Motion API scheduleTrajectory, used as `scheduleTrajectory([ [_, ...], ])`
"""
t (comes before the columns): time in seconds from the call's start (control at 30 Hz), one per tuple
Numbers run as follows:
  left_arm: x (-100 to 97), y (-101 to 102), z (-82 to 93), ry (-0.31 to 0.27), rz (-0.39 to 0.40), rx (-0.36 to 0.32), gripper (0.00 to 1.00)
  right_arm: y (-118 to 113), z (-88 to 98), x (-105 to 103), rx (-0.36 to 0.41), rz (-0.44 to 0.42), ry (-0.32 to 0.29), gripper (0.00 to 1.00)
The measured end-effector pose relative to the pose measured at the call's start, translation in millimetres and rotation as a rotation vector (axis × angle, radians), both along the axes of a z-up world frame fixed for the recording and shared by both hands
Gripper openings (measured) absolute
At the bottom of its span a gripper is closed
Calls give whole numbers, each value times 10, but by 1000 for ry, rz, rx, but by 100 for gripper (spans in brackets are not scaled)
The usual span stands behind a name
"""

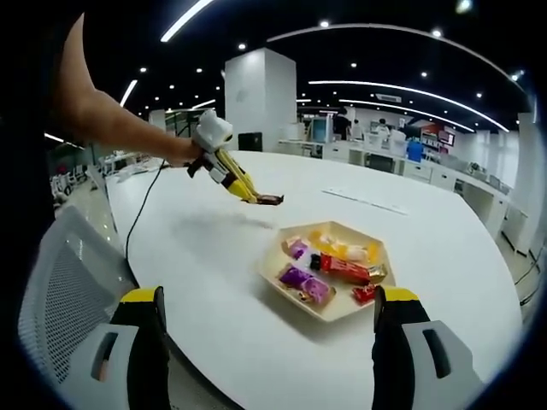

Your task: Place the target food into the container with the food tongs after gripping and lifting it, then release it inside without dropping or visibly crushing the food.

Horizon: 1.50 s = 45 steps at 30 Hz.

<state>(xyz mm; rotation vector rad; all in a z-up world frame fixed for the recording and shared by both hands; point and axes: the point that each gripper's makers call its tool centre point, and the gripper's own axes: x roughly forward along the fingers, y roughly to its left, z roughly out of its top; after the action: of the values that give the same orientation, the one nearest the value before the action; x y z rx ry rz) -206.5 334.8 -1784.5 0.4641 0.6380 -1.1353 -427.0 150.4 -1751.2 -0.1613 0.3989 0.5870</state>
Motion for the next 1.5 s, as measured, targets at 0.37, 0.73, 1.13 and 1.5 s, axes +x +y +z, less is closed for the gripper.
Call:
scheduleTrajectory([
  [0.37,-120,-700,98,-22,-68,-9,19,-7,34,9,4,-5,-18,100],
  [0.73,-314,-1453,114,-32,-128,-27,18,-19,56,17,4,-12,-31,100],
  [1.13,-403,-1685,42,-35,-150,-6,19,-40,71,28,5,-21,-39,100],
  [1.5,-550,-1780,-117,-23,-199,2,24,-41,66,28,3,-22,-39,100],
])
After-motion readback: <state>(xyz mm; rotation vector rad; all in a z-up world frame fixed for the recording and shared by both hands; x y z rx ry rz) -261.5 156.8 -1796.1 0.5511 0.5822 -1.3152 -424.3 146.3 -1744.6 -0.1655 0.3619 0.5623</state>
